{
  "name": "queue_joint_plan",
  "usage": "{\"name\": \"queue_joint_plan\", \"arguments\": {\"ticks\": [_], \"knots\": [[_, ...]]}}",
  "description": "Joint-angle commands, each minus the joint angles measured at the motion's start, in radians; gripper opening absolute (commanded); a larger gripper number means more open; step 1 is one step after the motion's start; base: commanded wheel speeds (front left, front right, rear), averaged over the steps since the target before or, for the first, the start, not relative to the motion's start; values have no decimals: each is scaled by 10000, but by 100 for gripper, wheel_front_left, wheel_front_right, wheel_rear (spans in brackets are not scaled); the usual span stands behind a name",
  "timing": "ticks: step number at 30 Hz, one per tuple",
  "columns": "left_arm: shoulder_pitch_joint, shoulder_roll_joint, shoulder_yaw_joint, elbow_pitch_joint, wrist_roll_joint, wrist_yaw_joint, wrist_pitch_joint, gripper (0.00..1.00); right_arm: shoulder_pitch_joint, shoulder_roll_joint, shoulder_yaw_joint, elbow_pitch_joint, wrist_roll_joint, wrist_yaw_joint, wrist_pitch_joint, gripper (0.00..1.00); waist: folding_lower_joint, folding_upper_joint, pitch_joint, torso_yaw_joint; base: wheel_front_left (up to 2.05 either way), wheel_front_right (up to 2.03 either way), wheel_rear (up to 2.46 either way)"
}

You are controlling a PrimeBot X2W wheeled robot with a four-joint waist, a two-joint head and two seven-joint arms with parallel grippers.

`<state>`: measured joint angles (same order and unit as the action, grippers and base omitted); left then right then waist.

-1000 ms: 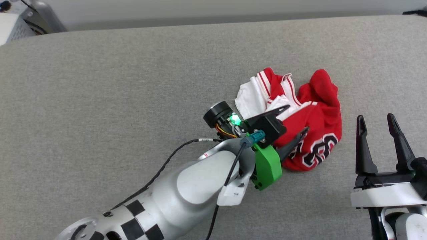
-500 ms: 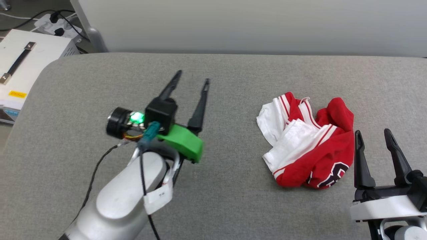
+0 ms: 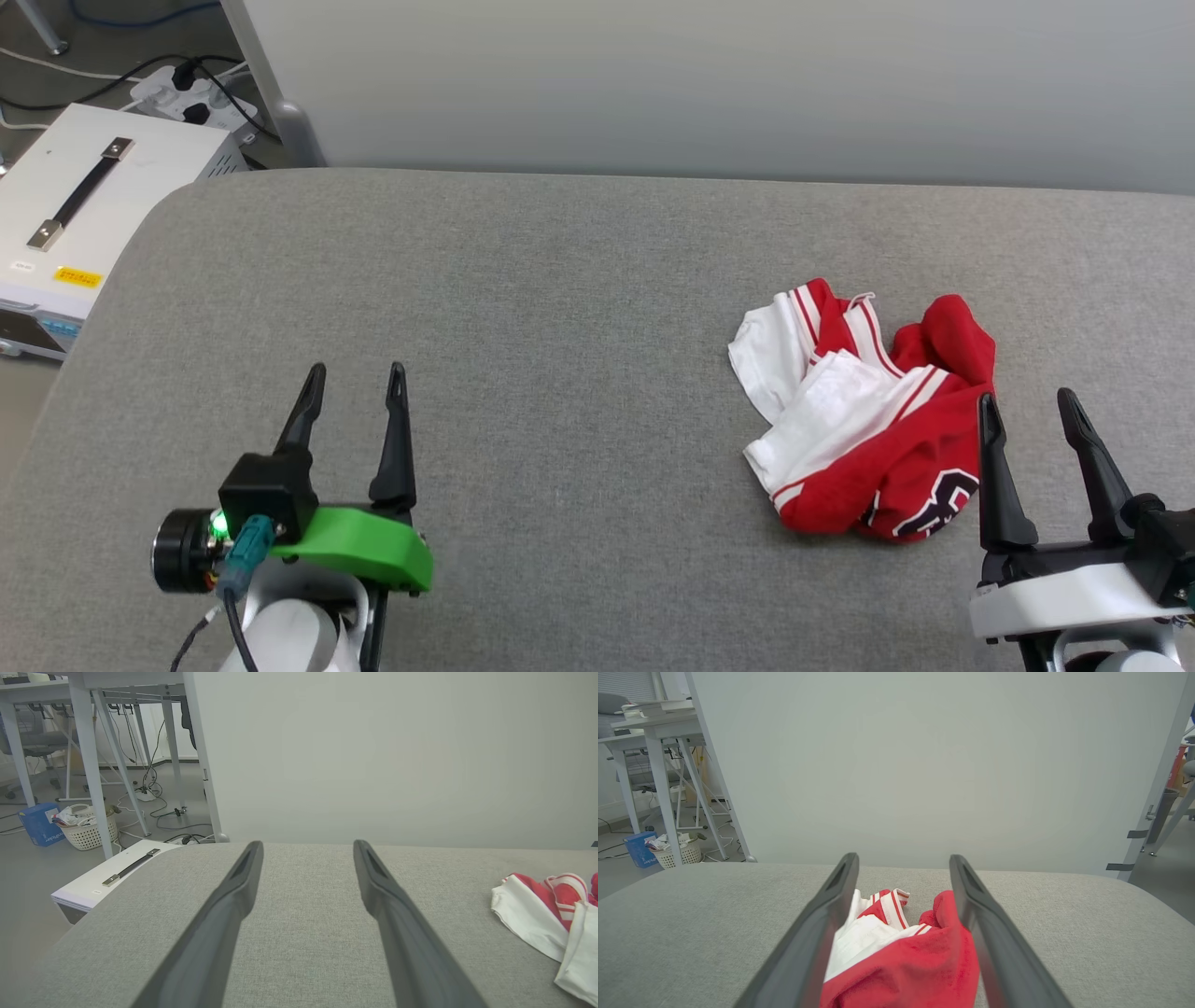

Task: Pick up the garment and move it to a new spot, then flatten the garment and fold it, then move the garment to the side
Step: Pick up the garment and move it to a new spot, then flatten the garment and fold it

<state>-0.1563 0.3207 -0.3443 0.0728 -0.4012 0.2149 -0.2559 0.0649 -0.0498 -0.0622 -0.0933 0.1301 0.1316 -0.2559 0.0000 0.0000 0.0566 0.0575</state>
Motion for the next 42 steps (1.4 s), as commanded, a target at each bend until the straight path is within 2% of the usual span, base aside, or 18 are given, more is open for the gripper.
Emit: {"name": "queue_joint_plan", "arguments": {"ticks": [1,12,22,34,38,42], "knots": [[347,-173,235,-6,180,-193,-58,100,176,-5,23,83,86,-9,-59,100,0,0,-54,-23,0,0,0],[1548,-1481,1593,323,1312,-1504,-58,100,521,-5,141,521,242,-9,-59,100,0,0,-299,-52,0,0,0],[1727,-2155,2210,685,2049,-2233,-58,100,750,-5,178,769,358,-9,-59,100,0,0,-417,-53,0,0,0],[1281,-2408,2716,1032,2497,-2811,-59,100,634,-5,197,733,304,-9,-59,100,0,0,-293,-103,0,0,0],[288,-2229,2469,1278,2613,-3175,-59,100,376,-5,283,664,253,-9,-59,100,0,0,-54,-273,0,0,0],[-1287,-1809,1768,1758,2687,-3392,-59,100,117,-5,383,579,186,-9,-59,100,0,0,255,-559,0,0,0]]}}
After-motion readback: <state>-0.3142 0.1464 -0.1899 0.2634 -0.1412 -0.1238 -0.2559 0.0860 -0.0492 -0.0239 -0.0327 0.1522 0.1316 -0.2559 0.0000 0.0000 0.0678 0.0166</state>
